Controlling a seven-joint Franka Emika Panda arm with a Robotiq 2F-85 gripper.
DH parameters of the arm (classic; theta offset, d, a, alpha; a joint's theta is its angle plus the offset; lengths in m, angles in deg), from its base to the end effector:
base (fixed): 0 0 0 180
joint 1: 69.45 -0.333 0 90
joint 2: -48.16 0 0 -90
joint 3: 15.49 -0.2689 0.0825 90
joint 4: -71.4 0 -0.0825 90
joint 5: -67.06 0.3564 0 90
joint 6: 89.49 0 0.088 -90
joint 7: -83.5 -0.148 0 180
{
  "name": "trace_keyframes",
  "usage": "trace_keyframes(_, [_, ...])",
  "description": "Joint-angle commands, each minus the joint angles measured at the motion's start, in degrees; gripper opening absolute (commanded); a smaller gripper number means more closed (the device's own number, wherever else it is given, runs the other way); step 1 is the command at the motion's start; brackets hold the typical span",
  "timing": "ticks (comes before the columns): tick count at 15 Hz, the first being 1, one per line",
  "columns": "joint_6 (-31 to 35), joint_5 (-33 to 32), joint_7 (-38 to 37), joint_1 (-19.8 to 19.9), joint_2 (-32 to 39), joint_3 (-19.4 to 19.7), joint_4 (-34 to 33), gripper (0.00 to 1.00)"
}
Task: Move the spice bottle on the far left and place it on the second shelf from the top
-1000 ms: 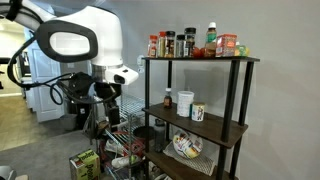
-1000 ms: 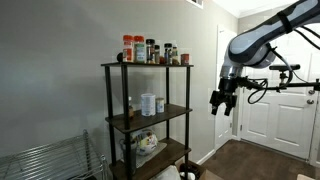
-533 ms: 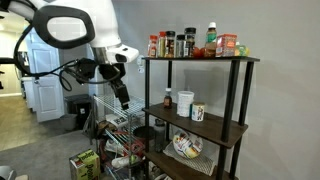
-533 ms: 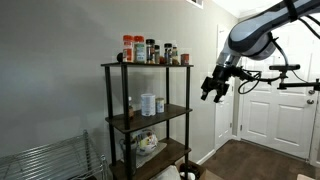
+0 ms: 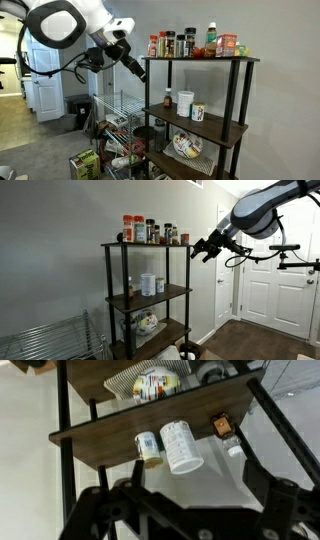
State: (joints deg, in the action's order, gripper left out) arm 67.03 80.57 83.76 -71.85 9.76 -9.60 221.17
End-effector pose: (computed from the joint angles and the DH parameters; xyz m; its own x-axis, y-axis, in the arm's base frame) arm 0.4259 -0.0321 0.4976 0.6878 -0.2799 0.6697 -0.1196 -0.9537 -0.2758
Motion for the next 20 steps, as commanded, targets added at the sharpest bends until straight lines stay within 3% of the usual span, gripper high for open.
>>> trace_keyframes(1, [13.9,0.2,-0.3,-0.8,-0.6,-0.6,2.8,1.00])
trace_keyframes(5, [23.5,-1.4,-0.6,-1.8,0.3,-0.2,4.2,1.00])
trace_keyframes(6, [19.7,-1.8,-1.2,-1.2,0.1,-0.1,3.0,1.00])
trace_keyframes(16, [21.6,-2.0,-1.3,-1.6,0.2,0.0,3.5,1.00])
trace_keyframes(20, [23.1,-2.4,-2.1,-0.8,0.5,-1.8,3.2,1.00])
